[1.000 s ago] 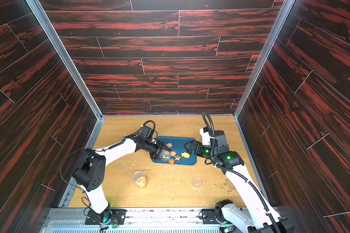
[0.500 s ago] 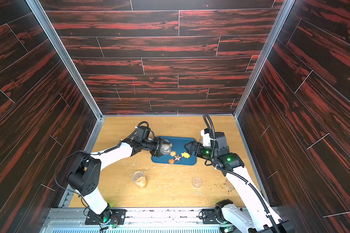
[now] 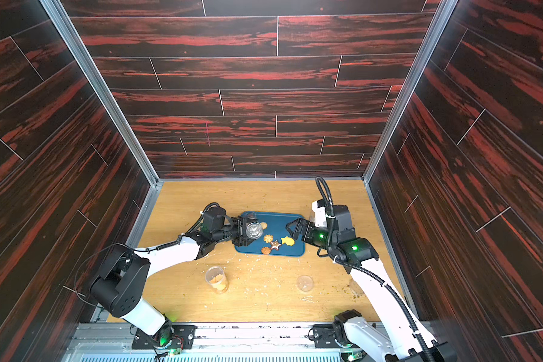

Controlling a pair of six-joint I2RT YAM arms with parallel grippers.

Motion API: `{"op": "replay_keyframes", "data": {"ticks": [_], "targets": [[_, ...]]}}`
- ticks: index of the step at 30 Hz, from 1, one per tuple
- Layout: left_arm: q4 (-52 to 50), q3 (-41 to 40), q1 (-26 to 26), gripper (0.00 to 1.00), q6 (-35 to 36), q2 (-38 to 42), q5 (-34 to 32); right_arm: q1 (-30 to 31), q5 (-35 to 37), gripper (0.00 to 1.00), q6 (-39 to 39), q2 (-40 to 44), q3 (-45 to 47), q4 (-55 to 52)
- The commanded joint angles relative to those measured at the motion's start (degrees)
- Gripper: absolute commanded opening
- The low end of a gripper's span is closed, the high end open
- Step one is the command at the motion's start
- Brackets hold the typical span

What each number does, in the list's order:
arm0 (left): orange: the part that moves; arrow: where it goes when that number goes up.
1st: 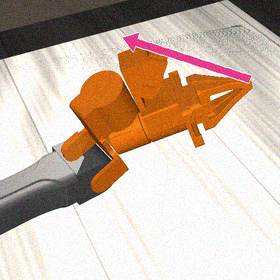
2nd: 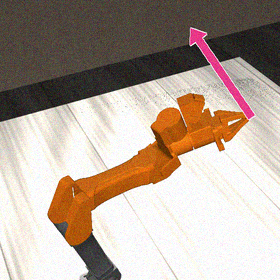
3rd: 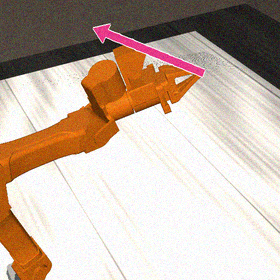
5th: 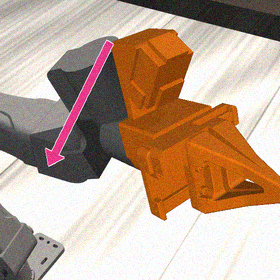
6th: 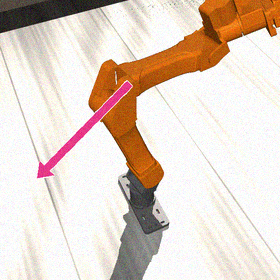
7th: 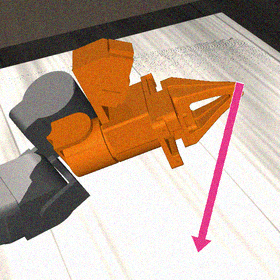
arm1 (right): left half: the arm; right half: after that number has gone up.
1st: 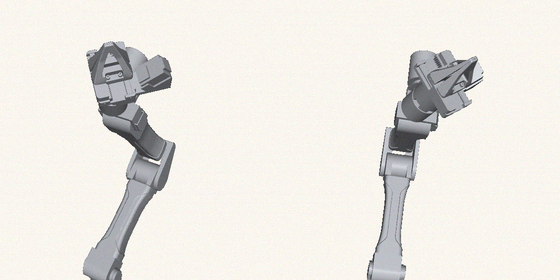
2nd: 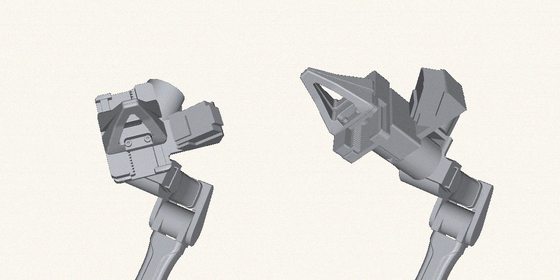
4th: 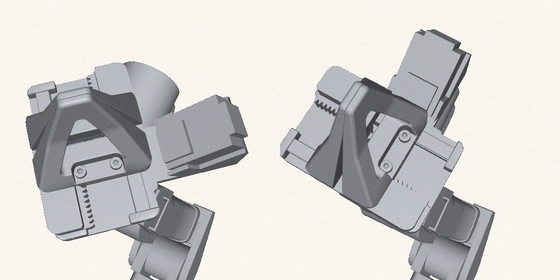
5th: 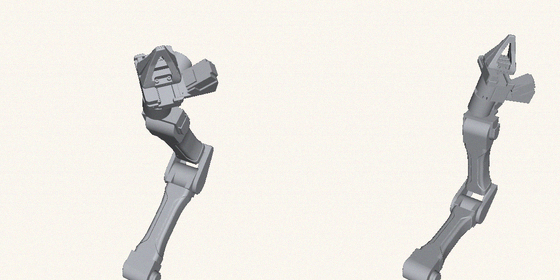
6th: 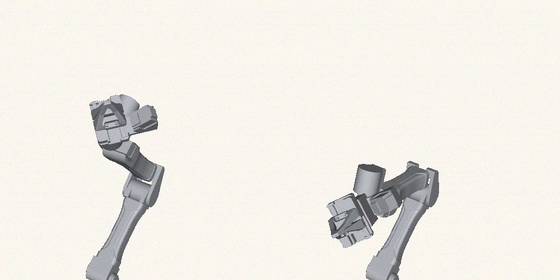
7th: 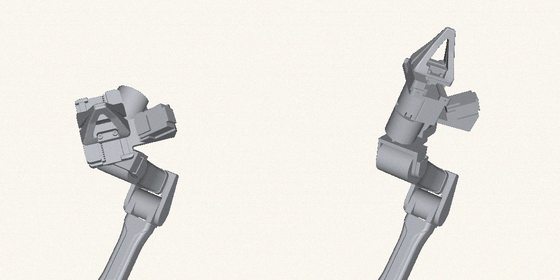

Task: Pour the cookies out of the jar
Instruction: Pour the cookies in the jar onto the tray.

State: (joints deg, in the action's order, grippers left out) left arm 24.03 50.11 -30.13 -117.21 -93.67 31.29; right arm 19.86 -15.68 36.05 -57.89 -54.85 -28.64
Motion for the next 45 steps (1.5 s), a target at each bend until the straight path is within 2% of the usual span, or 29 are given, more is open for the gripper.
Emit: {"op": "replay_keyframes", "data": {"ticks": [1, 5, 10, 15, 17, 19, 22, 29, 31, 32, 34, 36, 38, 40, 45], "targets": [[4.8, 0.7, -0.2, 0.50, -4.3, 0.5, 1.0, -0.2, -1.0, 0.98, 1.3, -1.0, 0.2, 0.9], [2.5, 3.8, -0.2, 0.50, -2.7, 0.7, 2.7, -0.2, -1.0, 0.98, 1.5, -1.2, 0.2, 0.3], [0.2, 5.0, -0.2, 0.50, -2.9, 2.9, 1.1, -0.2, -0.9, 0.98, 1.9, -0.8, 1.1, 1.0], [4.4, 4.8, -2.2, 0.50, -7.7, 3.0, -3.1, -0.1, -0.6, 0.98, 1.9, -0.9, 1.0, 1.1], [5.6, 5.3, -2.3, 0.50, -8.1, 1.7, -2.0, -0.2, -0.4, 0.98, 1.7, -1.0, 1.1, 1.2], [11.9, 3.0, -3.6, 0.49, -12.1, 1.3, -6.1, -0.2, -0.8, 0.98, 1.6, -1.4, 0.9, 1.2], [15.0, 2.3, -3.6, 0.49, -12.2, -0.2, -4.0, -0.2, -0.7, 0.98, 1.4, -1.5, 0.8, 1.0], [13.0, 3.8, -3.9, 0.50, -9.6, -0.1, -1.2, -0.1, -0.4, 0.98, 0.6, -1.3, 0.2, -0.1], [6.5, 7.3, -3.2, 0.50, -2.1, 0.0, 3.6, -0.2, -0.3, 0.98, 0.3, -1.3, 0.1, -0.2], [-2.7, 11.1, -2.6, 0.50, 6.1, 0.0, 7.5, -0.2, -0.2, 0.98, 0.1, -1.3, 0.1, -0.3], [-27.8, 20.5, -2.0, 0.50, 31.2, -0.1, 10.7, -0.1, 0.0, 0.98, -0.2, -1.3, -0.1, -0.2], [-54.6, 32.0, -2.0, 0.51, 56.6, -2.1, 7.6, -0.2, 0.2, 0.98, -0.6, -1.5, -0.4, -0.3], [-68.1, 39.1, -2.5, 0.51, 70.4, -4.0, 4.1, -0.2, 0.0, 0.98, -1.1, -1.8, -1.0, -0.5], [-69.0, 39.8, -2.6, 0.51, 73.7, -3.5, 3.4, -0.2, -0.3, 0.98, -1.5, -2.4, -1.7, -0.8], [-57.5, 33.4, -2.6, 0.51, 74.8, 1.4, 4.6, -0.3, -0.5, 0.98, -2.4, -3.3, -3.1, -1.2]]}}
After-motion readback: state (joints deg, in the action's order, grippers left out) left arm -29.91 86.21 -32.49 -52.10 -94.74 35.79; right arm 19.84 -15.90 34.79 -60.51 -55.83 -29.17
